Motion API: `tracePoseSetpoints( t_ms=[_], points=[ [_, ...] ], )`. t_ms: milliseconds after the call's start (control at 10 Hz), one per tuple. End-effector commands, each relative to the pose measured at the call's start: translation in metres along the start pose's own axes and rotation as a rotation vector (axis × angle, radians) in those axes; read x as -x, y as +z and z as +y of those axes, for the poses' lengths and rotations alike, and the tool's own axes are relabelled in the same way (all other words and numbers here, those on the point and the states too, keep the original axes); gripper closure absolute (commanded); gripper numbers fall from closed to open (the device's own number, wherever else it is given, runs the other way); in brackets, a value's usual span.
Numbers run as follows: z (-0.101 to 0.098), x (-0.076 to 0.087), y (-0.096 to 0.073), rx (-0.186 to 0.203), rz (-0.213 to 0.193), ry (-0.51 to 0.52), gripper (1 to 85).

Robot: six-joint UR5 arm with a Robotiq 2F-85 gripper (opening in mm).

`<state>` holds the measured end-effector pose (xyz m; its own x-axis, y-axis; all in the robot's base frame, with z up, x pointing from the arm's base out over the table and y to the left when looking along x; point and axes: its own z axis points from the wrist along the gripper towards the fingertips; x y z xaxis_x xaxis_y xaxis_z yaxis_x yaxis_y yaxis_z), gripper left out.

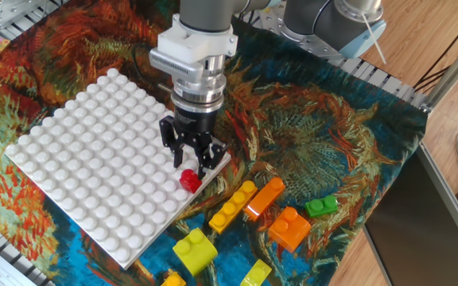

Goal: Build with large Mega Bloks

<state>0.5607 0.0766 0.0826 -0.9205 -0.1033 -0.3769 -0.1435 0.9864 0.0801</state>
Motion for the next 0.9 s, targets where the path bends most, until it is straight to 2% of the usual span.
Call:
tracePoseSetpoints(
  t_ms=[0, 100, 200, 300, 400, 600, 800],
  points=[
    [-0.006, -0.009, -0.020, -0.032, 0.034, -0.059, 34.7],
    [-0.002, -0.015, -0.027, -0.031, 0.058, -0.040, 49.3],
    [0.007, -0.018, -0.035, -0.010, 0.065, -0.022, 54.7],
    [0.013, -0.027, -0.042, -0.001, 0.092, 0.021, 75.0],
    [0.018, -0.033, -0.050, -0.003, 0.112, 0.045, 84.3],
    [0.029, -0.037, -0.058, 0.017, 0.130, 0.049, 84.3],
    [0.040, -0.037, -0.062, 0.049, 0.124, 0.039, 84.3]
  ],
)
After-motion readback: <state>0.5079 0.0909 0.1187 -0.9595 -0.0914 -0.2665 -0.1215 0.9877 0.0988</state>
